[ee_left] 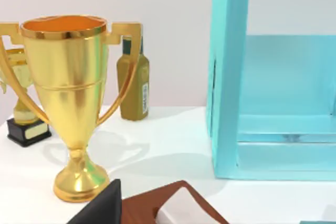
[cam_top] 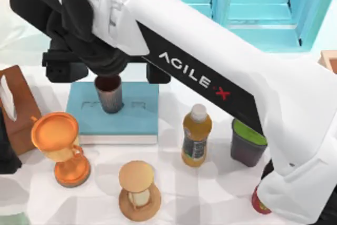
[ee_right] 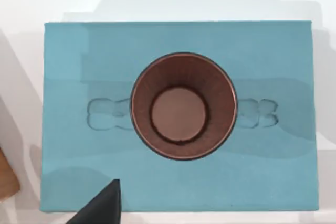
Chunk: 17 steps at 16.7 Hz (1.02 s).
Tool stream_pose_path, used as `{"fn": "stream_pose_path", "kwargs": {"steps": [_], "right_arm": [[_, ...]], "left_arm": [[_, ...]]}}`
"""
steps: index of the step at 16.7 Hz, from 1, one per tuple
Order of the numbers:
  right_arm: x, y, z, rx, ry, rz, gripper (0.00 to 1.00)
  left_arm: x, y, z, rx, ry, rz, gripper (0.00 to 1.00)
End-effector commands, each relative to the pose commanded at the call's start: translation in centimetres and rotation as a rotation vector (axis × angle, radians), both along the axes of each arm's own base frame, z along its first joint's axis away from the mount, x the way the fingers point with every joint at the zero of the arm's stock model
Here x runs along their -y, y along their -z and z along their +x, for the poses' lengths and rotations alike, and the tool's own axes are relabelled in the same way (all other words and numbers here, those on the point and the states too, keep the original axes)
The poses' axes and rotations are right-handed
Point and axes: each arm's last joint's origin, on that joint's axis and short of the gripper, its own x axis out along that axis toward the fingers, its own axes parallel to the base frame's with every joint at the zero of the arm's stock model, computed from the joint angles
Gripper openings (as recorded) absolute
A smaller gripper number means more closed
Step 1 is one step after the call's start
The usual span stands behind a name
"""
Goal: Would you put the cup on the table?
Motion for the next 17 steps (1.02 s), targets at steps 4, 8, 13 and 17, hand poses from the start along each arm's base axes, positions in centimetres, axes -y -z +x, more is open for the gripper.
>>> {"fn": "stream_pose_path", "kwargs": {"steps": [4,8,13,17], "right_arm": [[-0.2,1.3,0.9,0.002,-0.004,0.0,1.0],[-0.4,5.2,3.0,0.004,-0.004,0.003,1.0],[-0.1,8.7,4.5,0.002,-0.004,0.001,1.0],[-0.1,8.7,4.5,0.002,-0.004,0.001,1.0]], "left_arm": [[0.0,0.0,0.0,0.0,0.0,0.0,1.0],[0.0,0.0,0.0,0.0,0.0,0.0,1.0],[0.0,0.0,0.0,0.0,0.0,0.0,1.0],[0.0,0.0,0.0,0.0,0.0,0.0,1.0]]}}
